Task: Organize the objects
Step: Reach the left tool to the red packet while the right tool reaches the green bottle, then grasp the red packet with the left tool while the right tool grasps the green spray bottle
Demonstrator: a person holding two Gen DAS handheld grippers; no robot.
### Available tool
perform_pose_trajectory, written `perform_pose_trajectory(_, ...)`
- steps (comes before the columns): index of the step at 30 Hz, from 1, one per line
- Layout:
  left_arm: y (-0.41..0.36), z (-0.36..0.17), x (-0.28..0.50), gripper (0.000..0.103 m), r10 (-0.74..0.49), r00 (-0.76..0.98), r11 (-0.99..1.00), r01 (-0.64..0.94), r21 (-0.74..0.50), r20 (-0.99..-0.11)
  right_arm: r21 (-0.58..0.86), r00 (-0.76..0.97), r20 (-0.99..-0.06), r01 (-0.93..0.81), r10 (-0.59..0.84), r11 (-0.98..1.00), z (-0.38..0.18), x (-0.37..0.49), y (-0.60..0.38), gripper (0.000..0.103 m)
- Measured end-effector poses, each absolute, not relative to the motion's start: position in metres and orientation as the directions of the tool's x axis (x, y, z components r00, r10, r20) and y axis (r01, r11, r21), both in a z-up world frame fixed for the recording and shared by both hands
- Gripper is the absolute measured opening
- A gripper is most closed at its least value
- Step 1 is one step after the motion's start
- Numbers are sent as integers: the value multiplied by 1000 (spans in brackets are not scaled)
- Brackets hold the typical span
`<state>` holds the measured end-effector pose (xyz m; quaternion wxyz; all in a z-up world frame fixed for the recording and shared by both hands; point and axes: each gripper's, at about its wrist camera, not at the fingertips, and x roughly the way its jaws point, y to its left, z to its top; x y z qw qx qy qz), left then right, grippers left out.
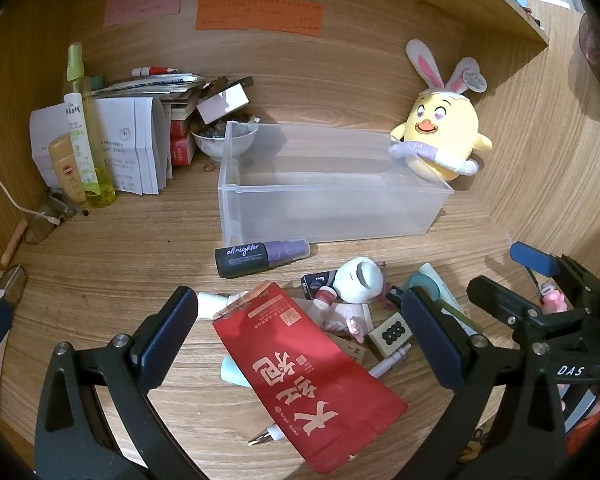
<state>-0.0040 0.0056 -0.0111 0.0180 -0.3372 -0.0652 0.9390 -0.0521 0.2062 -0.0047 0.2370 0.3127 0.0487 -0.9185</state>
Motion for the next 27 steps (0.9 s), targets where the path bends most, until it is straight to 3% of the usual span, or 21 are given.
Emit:
perform_pose_trajectory(9, 2, -11, -4, 103, 64, -773, -990, 29, -135, -631, 51, -696, -602, 457, -392, -888, -7, -59, 221, 102)
perform_pose_trajectory(20, -35, -12, -1, 103, -24, -724, -982, 146, -119, -689, 74, -690, -613, 435, -385, -897, -13, -66, 247, 85)
perform_pose_trajectory(27, -19, -31, -5, 103, 60, -658, -984, 88, -155, -751, 99, -631, -629, 514, -454, -852, -21, -53, 231, 77)
